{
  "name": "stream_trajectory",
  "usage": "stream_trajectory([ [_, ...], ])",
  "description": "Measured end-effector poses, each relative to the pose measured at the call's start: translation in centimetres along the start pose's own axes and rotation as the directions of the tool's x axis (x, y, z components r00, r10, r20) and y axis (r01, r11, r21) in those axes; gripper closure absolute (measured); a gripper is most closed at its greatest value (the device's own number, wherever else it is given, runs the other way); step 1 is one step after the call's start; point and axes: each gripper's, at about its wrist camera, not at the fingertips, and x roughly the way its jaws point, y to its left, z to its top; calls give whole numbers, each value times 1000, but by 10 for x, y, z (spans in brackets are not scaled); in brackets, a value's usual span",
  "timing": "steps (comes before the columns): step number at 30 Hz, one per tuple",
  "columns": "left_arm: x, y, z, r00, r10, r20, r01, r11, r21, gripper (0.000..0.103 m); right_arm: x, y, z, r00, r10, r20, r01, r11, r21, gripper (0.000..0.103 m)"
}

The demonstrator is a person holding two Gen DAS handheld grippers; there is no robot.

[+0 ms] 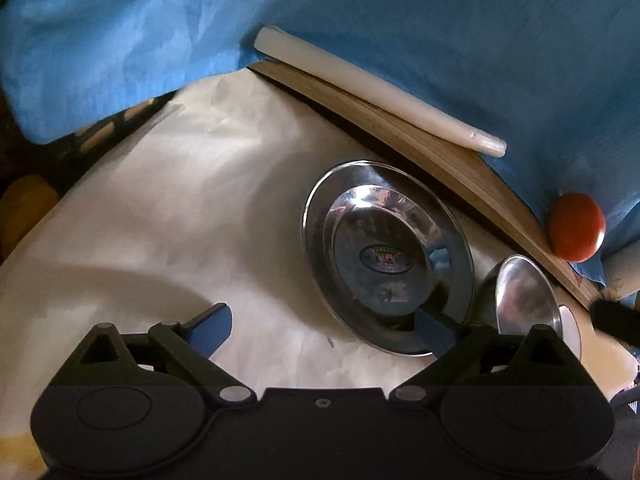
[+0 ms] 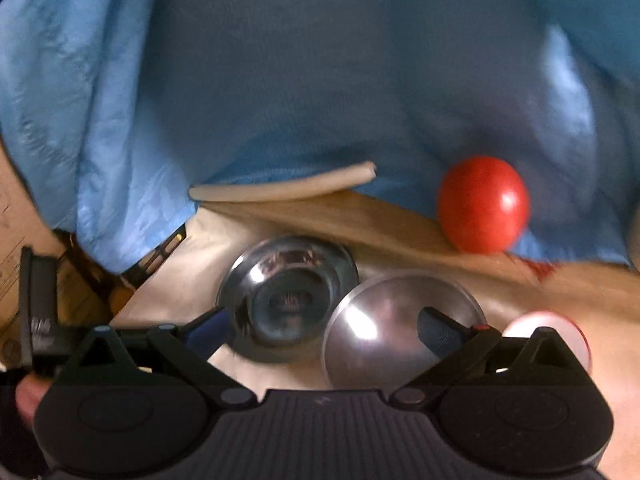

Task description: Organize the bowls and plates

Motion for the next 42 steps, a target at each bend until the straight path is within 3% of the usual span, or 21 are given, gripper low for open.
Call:
stream_trajectory([
  [8, 14, 6, 9, 1000, -21, -7, 21, 999, 33, 4, 61, 1, 29, 995, 67, -70, -62, 996, 66, 2],
  [14, 18, 12, 15, 999, -45, 0, 45, 997, 59, 4, 88, 8, 32, 993, 53, -106, -47, 997, 65, 4],
  [20, 22, 15, 19, 998, -69, 3, 69, 995, 77, 5, 105, 12, 35, 991, 26, -130, -18, 998, 64, 6],
  [25, 25, 14, 19, 997, -72, 10, 71, 993, 94, 7, 113, 18, 36, 985, -58, -160, 60, 998, 8, 8],
  [31, 25, 15, 18, 997, -69, 21, 66, 992, 110, 10, 123, 26, 34, 977, -94, -189, 90, 995, -31, 11],
  [40, 26, 14, 19, 998, -48, 40, 42, 991, 131, 28, 141, 26, 38, 954, -163, -253, 159, 987, -36, 20],
  [42, 25, 16, 20, 998, -50, 42, 44, 991, 126, 36, 144, 27, 38, 949, -174, -262, 169, 985, -44, 20],
])
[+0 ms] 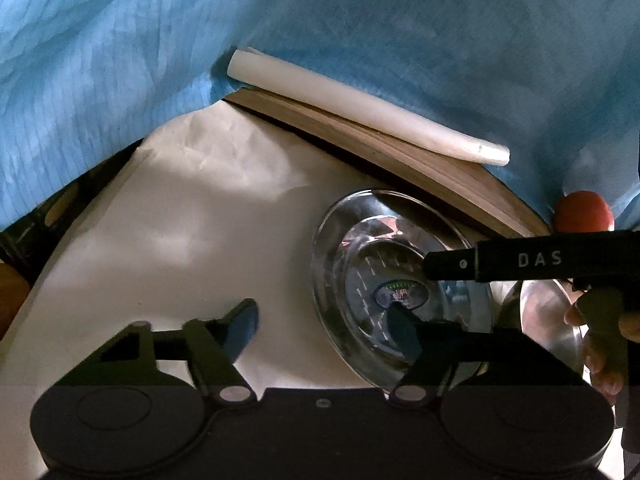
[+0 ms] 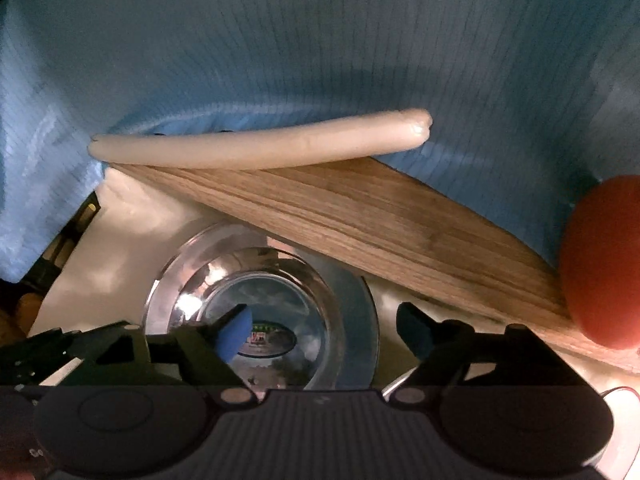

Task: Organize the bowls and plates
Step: 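Grasp the rim of the stacked steel plates with both grippers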

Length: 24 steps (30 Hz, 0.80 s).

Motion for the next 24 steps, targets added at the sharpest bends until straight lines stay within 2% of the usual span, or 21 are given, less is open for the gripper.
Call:
stream_trajectory([
  [7, 1, 3, -1, 1000, -29, 9, 29, 1000, -8, 37, 8, 11, 1, 999, -38, -23, 37, 999, -35, 17],
  [10, 0, 4, -2, 1000, -25, 14, 25, 1000, -8, 42, 12, 17, 2, 999, -34, -36, 32, 998, -47, 19],
  [13, 0, 6, -2, 999, -33, 10, 33, 999, -13, 55, 15, 24, 1, 998, -21, -53, 18, 998, -52, 22],
  [19, 0, 8, -6, 998, -60, -6, 59, 998, -28, 69, 15, 29, -2, 998, -4, -66, 0, 998, -60, 26],
  [21, -1, 8, -7, 999, -42, -12, 42, 999, -22, 76, 13, 28, -3, 998, 3, -69, -7, 998, -57, 29],
  [24, -2, 9, -8, 1000, -12, -13, 12, 1000, -18, 79, 9, 27, -6, 997, 8, -71, -13, 998, -64, 36],
])
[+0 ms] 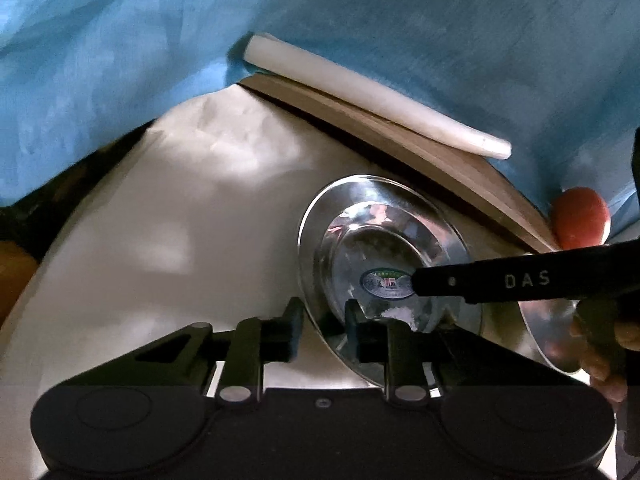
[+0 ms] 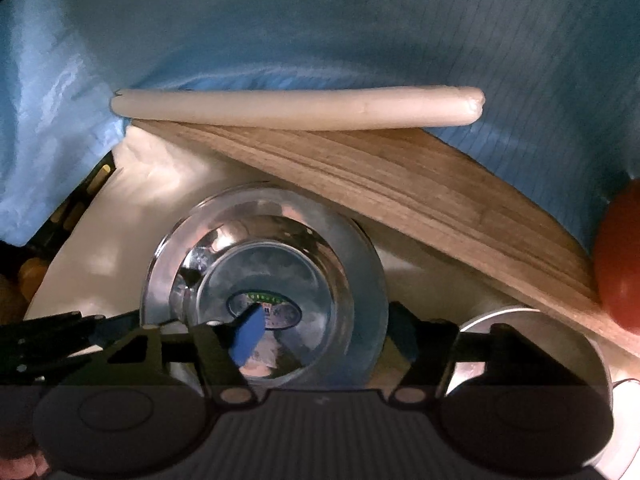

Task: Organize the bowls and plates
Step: 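Grasp the rim of the stacked steel plates with both grippers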

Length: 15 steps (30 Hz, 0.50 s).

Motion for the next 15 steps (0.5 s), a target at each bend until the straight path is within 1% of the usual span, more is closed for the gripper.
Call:
stream_trajectory([
  [2, -2, 2, -1, 1000, 19, 7, -19, 1000, -3, 80, 1, 4, -1, 1000, -2, -6, 2, 1000, -7, 47],
  [8, -8, 9, -4, 998, 61, 17, -61, 998, -1, 81, 0, 8, -9, 1000, 6, -18, -6, 1000, -15, 66],
  [11, -12, 11, -8, 997, 76, 19, -76, 997, 23, 80, -2, 10, -14, 1000, 12, -20, -12, 1000, -25, 72],
  [13, -15, 12, -11, 996, 84, 21, -85, 994, 73, 78, -4, 12, -19, 1000, 14, -19, -15, 999, -41, 75],
  [15, -17, 12, -16, 995, 93, 25, -95, 990, 106, 77, -7, 11, -23, 999, 35, -19, -35, 998, -47, 76],
])
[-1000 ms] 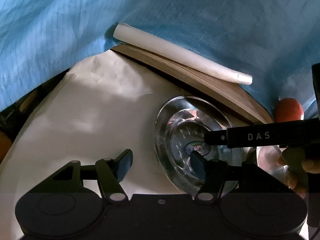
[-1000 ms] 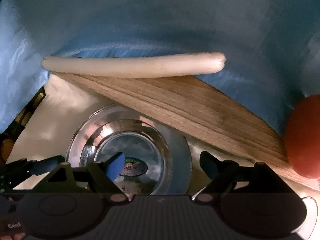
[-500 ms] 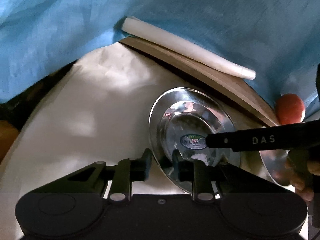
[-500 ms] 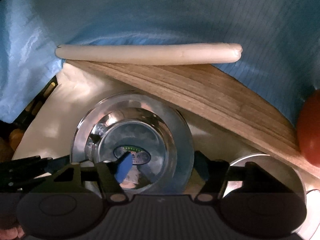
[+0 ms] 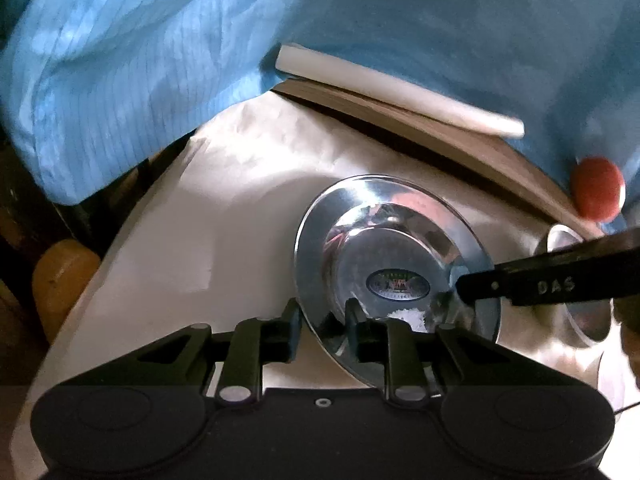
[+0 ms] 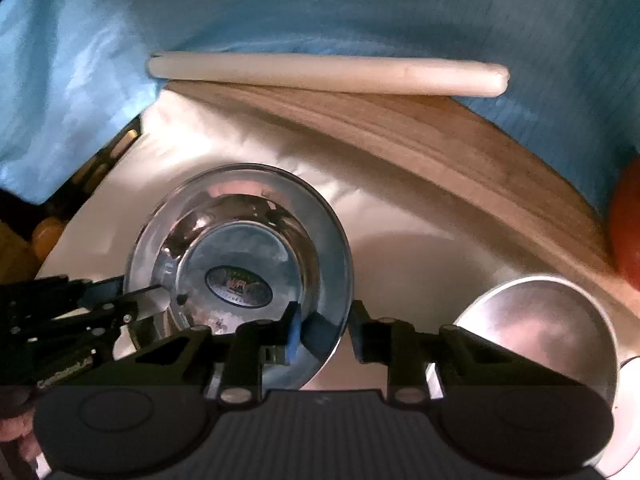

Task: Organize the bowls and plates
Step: 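Grasp the rim of the stacked steel plates with both grippers, then lift the plate stack with both grippers and carry it across the table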

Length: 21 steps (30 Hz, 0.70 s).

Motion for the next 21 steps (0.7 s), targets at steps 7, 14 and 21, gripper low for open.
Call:
stream_trajectory([
  [7, -15, 3, -17, 999, 12, 29, -12, 1000, 15, 77, -21, 0, -23, 996, 62, 57, -61, 998, -5, 80],
  [14, -35, -8, -21, 999, 3, 47, -6, 998, 57, 77, -50, -3, -49, 990, 84, 117, -85, 996, 5, 80],
  [21, -53, -34, -30, 998, -59, 38, 53, 987, 150, 77, -79, -16, -84, 982, 94, 161, -105, 993, 57, 79],
])
